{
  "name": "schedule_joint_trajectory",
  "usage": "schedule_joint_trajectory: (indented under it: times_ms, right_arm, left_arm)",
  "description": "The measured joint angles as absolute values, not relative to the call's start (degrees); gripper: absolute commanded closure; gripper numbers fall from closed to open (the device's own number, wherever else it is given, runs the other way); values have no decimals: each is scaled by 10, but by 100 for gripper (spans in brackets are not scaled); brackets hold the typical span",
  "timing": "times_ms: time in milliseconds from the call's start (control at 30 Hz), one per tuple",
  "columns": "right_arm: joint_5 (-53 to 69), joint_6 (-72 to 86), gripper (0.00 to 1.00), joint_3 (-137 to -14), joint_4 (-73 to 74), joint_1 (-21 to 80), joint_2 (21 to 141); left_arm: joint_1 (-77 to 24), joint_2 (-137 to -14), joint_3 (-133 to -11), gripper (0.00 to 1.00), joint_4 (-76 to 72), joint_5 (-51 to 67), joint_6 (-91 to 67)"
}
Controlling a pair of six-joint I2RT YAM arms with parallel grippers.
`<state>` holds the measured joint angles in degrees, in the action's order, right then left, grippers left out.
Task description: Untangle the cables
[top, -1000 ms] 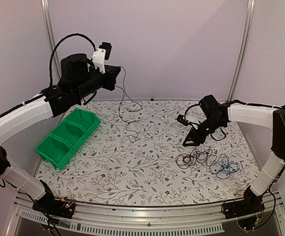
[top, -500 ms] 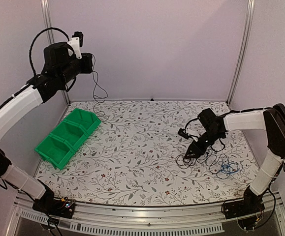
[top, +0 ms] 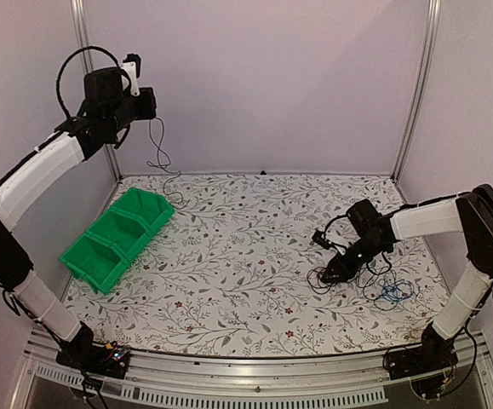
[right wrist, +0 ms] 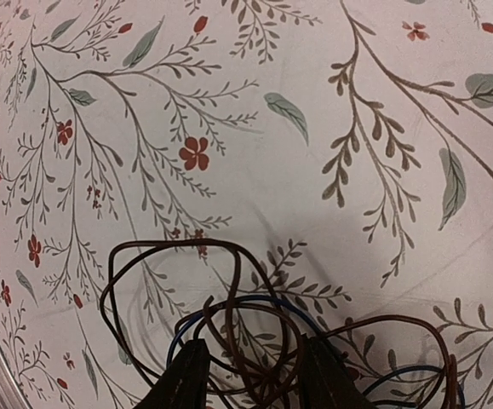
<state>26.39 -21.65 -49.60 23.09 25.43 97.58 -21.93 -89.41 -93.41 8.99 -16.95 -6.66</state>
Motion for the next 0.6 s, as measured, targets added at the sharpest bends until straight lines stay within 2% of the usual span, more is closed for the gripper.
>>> schedule_joint_trajectory:
  times_ms: [600]
  right_arm:
    - [229,-230,60,-460,130,243,969]
  left_arm:
    - [-122,-897,-920,100,89,-147,-44]
